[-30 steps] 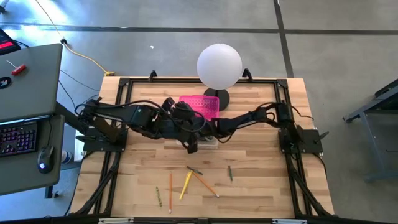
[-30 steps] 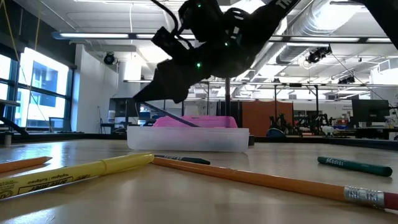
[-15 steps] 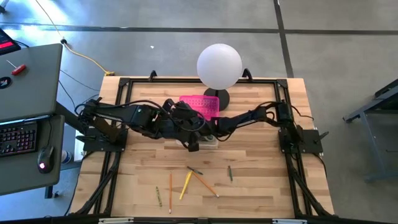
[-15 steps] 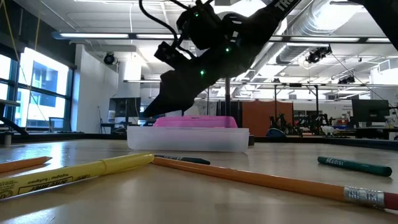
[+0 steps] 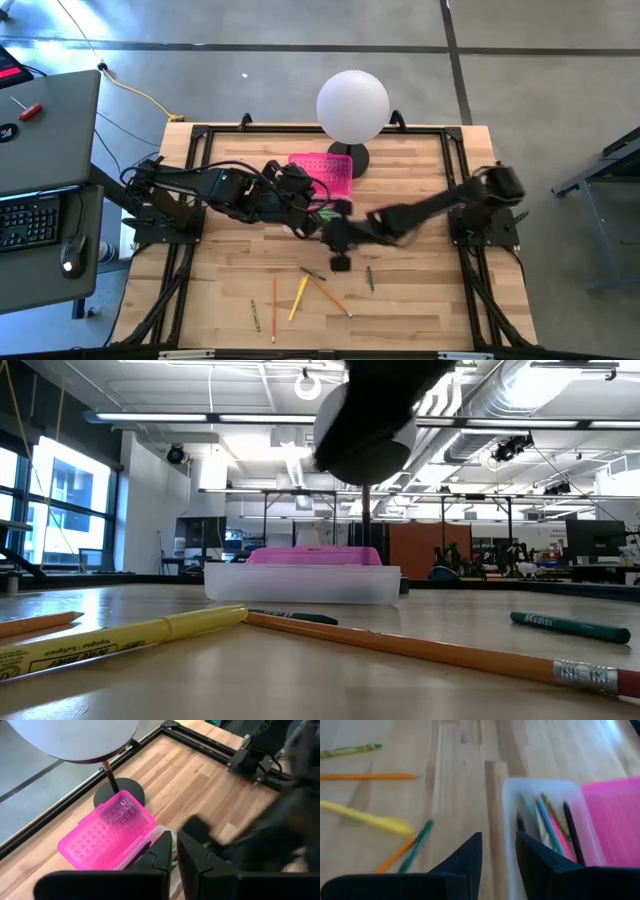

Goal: Pick & place school supplies into a supply box
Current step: Put the right dark green crayon into the pink supply box

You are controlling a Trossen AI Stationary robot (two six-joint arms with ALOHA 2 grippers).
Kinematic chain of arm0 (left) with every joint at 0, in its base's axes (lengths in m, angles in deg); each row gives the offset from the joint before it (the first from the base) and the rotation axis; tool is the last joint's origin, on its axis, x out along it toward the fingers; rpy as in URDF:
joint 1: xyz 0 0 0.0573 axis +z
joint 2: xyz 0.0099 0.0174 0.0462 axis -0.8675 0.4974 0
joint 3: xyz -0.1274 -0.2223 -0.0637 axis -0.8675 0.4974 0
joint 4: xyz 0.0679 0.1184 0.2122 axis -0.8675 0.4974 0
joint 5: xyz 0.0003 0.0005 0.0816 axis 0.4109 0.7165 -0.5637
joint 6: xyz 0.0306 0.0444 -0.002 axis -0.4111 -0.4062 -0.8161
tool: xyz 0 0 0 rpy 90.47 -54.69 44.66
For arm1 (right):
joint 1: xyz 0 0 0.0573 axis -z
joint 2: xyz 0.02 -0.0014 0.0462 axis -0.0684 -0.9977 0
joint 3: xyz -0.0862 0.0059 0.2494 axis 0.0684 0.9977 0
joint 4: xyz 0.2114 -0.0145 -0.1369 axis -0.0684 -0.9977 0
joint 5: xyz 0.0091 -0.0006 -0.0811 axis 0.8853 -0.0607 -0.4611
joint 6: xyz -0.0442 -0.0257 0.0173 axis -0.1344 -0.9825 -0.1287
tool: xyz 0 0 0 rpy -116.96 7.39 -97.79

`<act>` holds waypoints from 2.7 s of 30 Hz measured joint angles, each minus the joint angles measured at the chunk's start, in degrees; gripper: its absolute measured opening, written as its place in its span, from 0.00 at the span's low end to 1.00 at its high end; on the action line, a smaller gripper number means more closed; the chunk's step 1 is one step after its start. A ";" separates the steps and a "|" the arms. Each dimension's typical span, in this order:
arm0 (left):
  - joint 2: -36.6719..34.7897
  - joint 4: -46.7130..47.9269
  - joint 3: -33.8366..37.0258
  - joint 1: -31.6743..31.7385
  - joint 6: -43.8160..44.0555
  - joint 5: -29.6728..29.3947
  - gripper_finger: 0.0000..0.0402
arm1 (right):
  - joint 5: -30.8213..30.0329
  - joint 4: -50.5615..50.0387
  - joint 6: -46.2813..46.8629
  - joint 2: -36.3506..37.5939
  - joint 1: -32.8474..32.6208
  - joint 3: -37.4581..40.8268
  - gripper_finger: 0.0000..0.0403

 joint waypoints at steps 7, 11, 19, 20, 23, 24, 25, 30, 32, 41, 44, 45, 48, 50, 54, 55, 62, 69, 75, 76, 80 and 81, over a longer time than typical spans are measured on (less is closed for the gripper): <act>0.04 0.28 0.00 -0.03 -0.21 0.60 0.15 | -19.22 1.02 24.76 9.10 -14.98 15.23 0.24; 0.04 0.22 0.00 -0.03 -0.47 0.72 0.15 | -27.05 3.35 38.28 9.74 -21.86 21.35 0.24; 0.04 -0.07 0.00 -0.01 -0.36 -0.28 0.15 | -20.66 7.47 48.21 2.47 -25.91 21.37 0.24; 0.04 -0.08 0.00 -0.01 -0.34 -0.27 0.15 | -19.44 7.00 48.28 1.46 -26.11 20.55 0.24; 0.04 -0.09 0.00 -0.01 -0.31 -0.38 0.15 | -18.35 2.76 48.97 -1.65 -26.25 17.60 0.24; 0.04 -0.09 0.00 -0.01 -0.23 -0.45 0.15 | -18.54 0.49 50.29 -2.52 -26.24 16.49 0.24; 0.04 -0.09 0.00 -0.01 -0.23 -0.48 0.15 | -18.75 -2.03 52.03 -3.30 -26.18 15.43 0.24; 0.04 -0.09 0.00 -0.01 -0.28 -0.58 0.15 | -19.90 -8.85 60.81 -6.38 -25.99 13.09 0.24; 0.04 -0.09 0.00 -0.01 -0.31 -0.59 0.15 | -19.33 -8.87 63.62 -6.94 -25.77 13.12 0.24; 0.04 -0.11 0.00 -0.01 -0.38 -0.20 0.15 | -21.68 -9.55 67.17 -7.50 -25.42 13.47 0.24; 0.04 -0.11 0.01 -0.01 -0.38 -0.19 0.15 | -20.65 -9.77 66.98 -7.50 -25.06 13.50 0.24; 0.04 -0.11 0.02 -0.01 -0.38 -0.20 0.15 | -20.73 -9.79 66.86 -7.50 -25.03 13.50 0.24; 0.04 -0.11 0.02 0.01 -0.38 -0.18 0.15 | -20.67 -10.23 66.71 -7.50 -25.03 13.50 0.24; 0.04 -0.11 0.02 0.01 -0.38 -0.17 0.15 | -20.39 -10.79 66.83 -7.50 -25.03 13.50 0.24; 0.04 -0.11 0.02 0.01 -0.38 -0.17 0.15 | -21.15 -13.02 68.12 -7.50 -25.03 13.50 0.24; 0.04 -0.11 0.02 0.01 -0.38 -0.17 0.15 | -21.23 -13.53 68.63 -7.50 -25.03 13.50 0.24; 0.04 -0.11 0.02 0.01 -0.38 -0.17 0.15 | -21.02 -15.32 70.67 -7.50 -25.05 13.50 0.24; 0.04 -0.11 0.02 0.01 -0.38 -0.15 0.15 | -19.27 -16.35 72.31 -7.50 -25.03 13.50 0.24; 0.04 -0.11 0.02 0.01 -0.38 -0.15 0.15 | -19.61 -16.31 71.83 -7.76 -23.94 13.52 0.19; 0.04 -0.11 0.02 0.01 -0.38 -0.15 0.15 | -19.39 -16.20 71.83 -8.18 -23.77 13.52 0.17; 0.04 -0.09 0.02 0.01 -0.38 -0.13 0.15 | -17.95 -15.82 71.56 -11.10 -23.28 13.33 0.07; 0.04 -0.07 0.02 0.01 -0.38 -0.13 0.15 | -17.91 -15.70 71.54 -11.73 -23.28 13.32 0.04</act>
